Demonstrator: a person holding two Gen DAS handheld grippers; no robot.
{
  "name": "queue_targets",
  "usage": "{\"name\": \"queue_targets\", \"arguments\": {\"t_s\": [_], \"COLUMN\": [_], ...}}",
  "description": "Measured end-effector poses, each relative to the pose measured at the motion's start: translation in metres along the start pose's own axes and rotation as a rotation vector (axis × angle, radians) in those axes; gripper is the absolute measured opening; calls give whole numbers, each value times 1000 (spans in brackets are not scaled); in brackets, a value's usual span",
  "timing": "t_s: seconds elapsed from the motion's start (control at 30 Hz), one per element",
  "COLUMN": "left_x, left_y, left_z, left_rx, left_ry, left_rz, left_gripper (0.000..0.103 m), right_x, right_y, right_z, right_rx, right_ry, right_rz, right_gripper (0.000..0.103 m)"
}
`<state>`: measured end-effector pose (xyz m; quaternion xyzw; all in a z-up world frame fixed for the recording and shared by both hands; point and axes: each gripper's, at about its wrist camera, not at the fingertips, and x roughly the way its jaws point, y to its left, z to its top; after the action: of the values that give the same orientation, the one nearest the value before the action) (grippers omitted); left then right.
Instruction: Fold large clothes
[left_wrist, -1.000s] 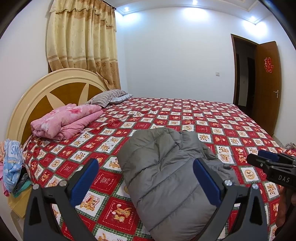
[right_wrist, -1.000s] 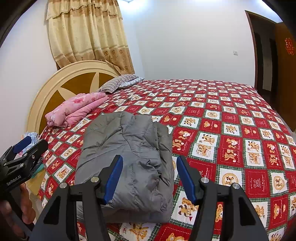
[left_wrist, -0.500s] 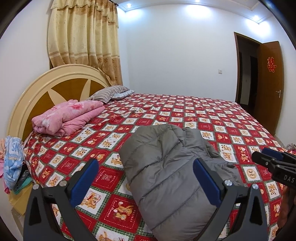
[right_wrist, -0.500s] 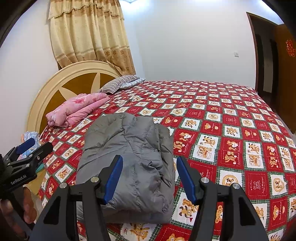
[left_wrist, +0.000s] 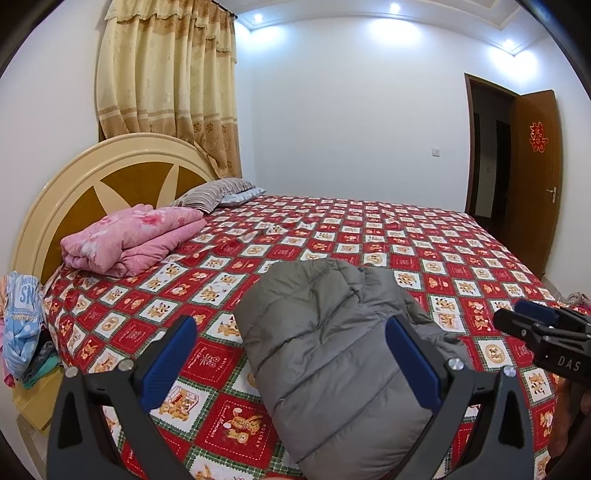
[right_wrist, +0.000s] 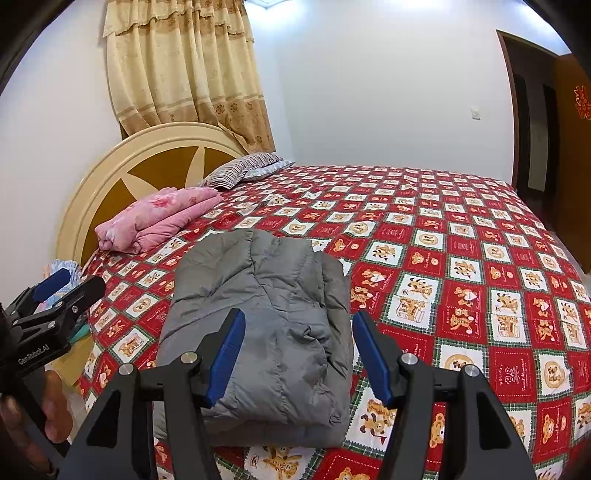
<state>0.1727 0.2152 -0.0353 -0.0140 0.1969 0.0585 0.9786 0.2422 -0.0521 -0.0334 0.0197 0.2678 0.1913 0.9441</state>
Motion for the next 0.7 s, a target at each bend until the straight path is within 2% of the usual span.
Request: {"name": "queue_targets", "arguments": {"t_s": [0.4, 0.7], "left_x": [9, 26], "left_y": [-1, 1], "left_z": [-4, -11], "left_rx": [-9, -20], "left_ry": [23, 93], "left_rz": [-3, -22], "left_gripper": [103, 103], "right_x": [1, 4], "right_y": [1, -12], "right_z": [0, -9], "right_rx": [-1, 21], "right_ry": [7, 19], "right_rz": [0, -8], "right_gripper": [61, 61]}}
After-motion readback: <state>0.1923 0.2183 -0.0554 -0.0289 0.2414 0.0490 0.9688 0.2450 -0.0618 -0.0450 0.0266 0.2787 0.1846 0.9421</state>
